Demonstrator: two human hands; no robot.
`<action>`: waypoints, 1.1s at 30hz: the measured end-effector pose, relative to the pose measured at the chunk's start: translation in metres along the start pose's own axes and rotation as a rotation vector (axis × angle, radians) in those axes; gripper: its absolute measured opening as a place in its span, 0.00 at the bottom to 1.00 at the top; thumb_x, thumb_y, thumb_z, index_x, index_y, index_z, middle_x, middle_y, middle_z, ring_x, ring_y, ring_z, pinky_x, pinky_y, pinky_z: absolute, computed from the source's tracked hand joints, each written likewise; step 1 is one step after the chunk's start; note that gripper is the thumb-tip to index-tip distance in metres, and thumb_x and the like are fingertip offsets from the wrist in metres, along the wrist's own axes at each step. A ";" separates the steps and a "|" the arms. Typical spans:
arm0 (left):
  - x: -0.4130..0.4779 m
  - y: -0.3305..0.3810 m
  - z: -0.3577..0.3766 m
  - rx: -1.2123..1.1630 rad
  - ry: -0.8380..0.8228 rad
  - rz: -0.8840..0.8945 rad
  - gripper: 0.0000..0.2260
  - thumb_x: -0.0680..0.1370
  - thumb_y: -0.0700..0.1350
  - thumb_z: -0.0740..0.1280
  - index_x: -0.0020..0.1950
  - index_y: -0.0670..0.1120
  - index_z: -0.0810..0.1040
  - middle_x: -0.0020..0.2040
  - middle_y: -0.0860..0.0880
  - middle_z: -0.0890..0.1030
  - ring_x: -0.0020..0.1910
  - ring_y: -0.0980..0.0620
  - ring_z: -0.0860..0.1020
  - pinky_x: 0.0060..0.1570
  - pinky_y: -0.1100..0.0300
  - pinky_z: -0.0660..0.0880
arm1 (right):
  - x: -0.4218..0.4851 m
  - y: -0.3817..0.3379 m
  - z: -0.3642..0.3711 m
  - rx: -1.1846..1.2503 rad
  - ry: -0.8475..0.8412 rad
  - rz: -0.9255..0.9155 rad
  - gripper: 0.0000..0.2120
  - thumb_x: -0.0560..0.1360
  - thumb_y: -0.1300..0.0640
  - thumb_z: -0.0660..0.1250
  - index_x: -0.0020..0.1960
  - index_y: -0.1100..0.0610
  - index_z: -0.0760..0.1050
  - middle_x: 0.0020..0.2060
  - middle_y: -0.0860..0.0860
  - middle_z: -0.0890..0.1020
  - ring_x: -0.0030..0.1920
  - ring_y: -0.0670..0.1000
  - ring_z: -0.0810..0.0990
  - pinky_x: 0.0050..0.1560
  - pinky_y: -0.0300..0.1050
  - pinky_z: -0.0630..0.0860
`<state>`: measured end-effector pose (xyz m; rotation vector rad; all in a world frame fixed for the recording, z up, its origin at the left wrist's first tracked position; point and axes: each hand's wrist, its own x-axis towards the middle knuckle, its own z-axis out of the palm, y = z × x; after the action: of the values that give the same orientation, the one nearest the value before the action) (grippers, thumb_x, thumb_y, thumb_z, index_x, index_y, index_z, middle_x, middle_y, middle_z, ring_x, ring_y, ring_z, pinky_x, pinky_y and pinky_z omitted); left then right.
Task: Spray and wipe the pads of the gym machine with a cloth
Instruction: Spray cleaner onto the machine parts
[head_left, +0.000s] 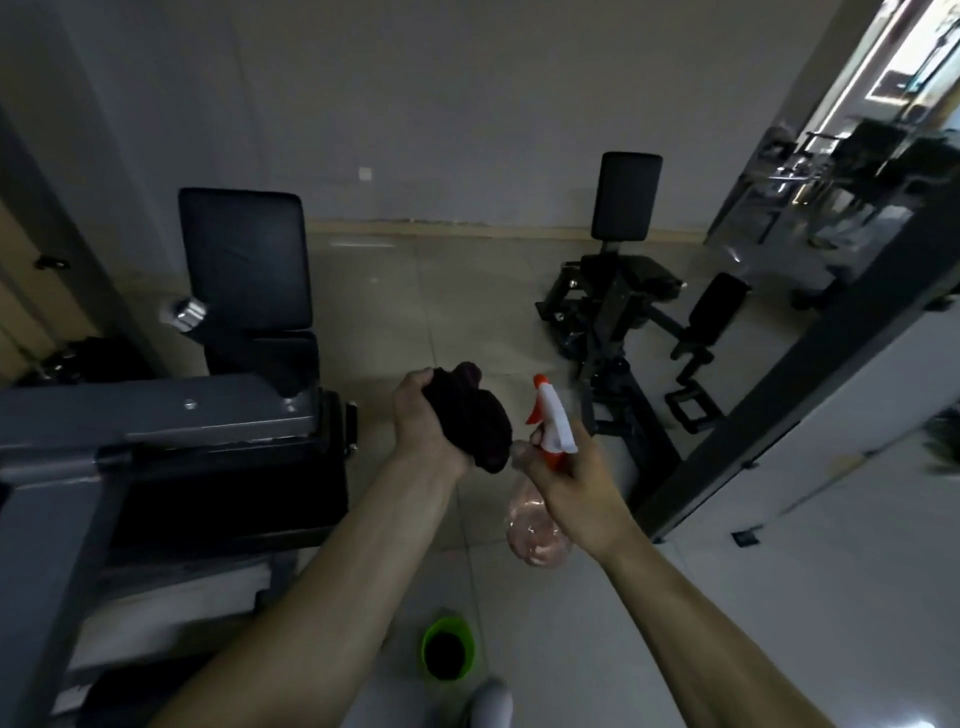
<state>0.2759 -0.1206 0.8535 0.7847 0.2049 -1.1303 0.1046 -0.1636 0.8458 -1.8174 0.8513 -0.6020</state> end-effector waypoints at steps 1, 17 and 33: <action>0.013 -0.002 0.009 -0.012 -0.002 -0.007 0.16 0.79 0.55 0.55 0.44 0.44 0.73 0.36 0.45 0.70 0.33 0.47 0.71 0.39 0.56 0.68 | 0.015 0.002 -0.005 0.010 -0.011 0.004 0.22 0.78 0.56 0.74 0.68 0.57 0.71 0.46 0.58 0.78 0.45 0.52 0.80 0.48 0.37 0.77; 0.240 0.076 0.125 0.034 0.045 0.203 0.13 0.74 0.52 0.72 0.50 0.44 0.84 0.47 0.42 0.85 0.44 0.47 0.84 0.46 0.56 0.79 | 0.372 -0.020 -0.015 -0.025 -0.399 -0.221 0.30 0.81 0.60 0.65 0.74 0.32 0.67 0.47 0.38 0.82 0.51 0.38 0.80 0.64 0.36 0.75; 0.352 0.209 0.070 -0.492 0.817 0.810 0.20 0.75 0.45 0.74 0.66 0.44 0.81 0.55 0.45 0.86 0.52 0.48 0.85 0.42 0.57 0.82 | 0.593 -0.043 0.128 0.045 -1.101 -0.427 0.29 0.80 0.59 0.62 0.80 0.50 0.62 0.54 0.60 0.80 0.56 0.55 0.77 0.58 0.40 0.78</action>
<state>0.5957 -0.3821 0.8159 0.7347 0.7389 0.0608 0.5823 -0.5396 0.8505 -1.9142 -0.2912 0.1775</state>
